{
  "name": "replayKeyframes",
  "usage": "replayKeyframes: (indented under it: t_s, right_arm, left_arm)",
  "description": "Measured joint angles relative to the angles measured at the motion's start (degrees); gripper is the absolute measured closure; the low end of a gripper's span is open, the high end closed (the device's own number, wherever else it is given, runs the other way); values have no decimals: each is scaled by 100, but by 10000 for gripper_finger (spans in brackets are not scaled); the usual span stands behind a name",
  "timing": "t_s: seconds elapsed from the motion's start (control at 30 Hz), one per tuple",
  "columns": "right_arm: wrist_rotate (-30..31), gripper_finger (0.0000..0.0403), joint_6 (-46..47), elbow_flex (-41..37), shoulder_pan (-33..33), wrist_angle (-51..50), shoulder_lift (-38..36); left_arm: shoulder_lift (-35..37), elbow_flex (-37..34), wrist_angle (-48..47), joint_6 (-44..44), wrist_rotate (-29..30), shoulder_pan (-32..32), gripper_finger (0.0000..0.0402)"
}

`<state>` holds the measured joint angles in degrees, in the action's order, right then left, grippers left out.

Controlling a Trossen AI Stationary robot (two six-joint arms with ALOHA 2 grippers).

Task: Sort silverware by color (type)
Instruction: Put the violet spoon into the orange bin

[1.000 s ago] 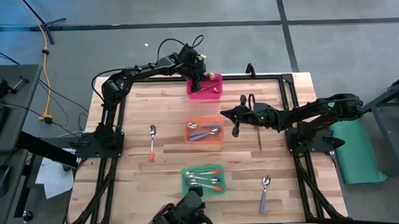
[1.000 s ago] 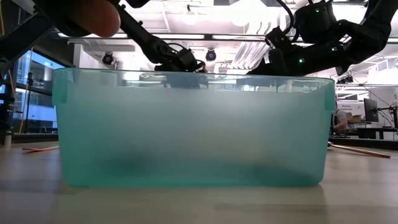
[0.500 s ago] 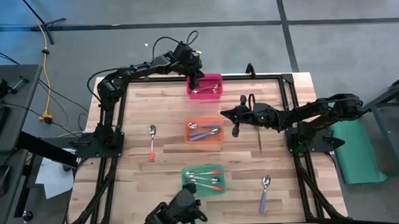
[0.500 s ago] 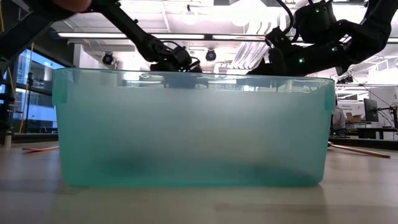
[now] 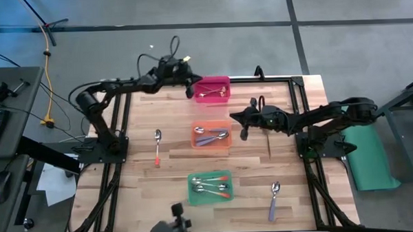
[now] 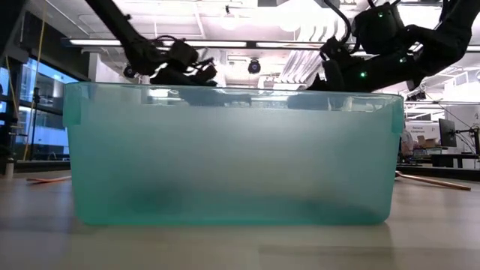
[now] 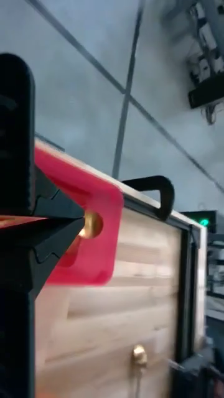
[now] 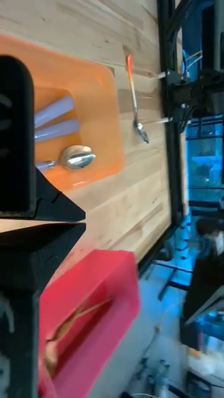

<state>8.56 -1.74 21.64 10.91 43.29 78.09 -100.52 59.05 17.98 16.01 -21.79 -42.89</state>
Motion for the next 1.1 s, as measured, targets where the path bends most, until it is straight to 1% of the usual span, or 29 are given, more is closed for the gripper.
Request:
replayKeyframes:
  t_s: [0.13, 0.27, 0.43, 0.53, 0.63, 0.77, 0.87, 0.97, 1.03, 1.1]
  right_arm:
    - [29, 403, 383, -1, 36, -618, -330]
    - [41, 403, 948, -1, 36, -1666, -830]
    - [201, 403, 1966, -1, -2, -3217, -1436]
    - [260, 402, 2514, -1, -98, -4001, -1732]
    - [262, 402, 3043, 107, -238, -4795, -1904]
    - [280, 402, 3756, 649, -596, -6231, -1835]
    - [280, 402, 4477, 1022, -991, -7103, -1743]
    - [191, 402, 5393, 1214, -1494, -7629, -1682]
    - [125, 398, 6086, 1232, -1888, -7734, -1649]
    - [86, 385, 6790, 1235, -2343, -7731, -1648]
  left_arm:
    - [487, -1001, 1025, -446, 5, -2, 401]
    - [860, -1833, 1738, -604, 5, 5, 401]
    - [1052, -2679, 2662, -916, 5, 20, 401]
    - [1046, -3050, 3106, -1054, 26, 20, 401]
    - [1048, -3303, 3470, -1149, 36, 20, 401]
    - [1048, -3430, 3558, -1145, 47, 17, 401]
    - [1046, -3470, 3559, -1143, 51, 17, 401]
    - [1046, -3482, 3556, -1145, 51, 17, 401]
    - [1046, -3480, 3556, -1145, 53, 20, 401]
    - [1046, -3480, 3556, -1141, 51, 20, 401]
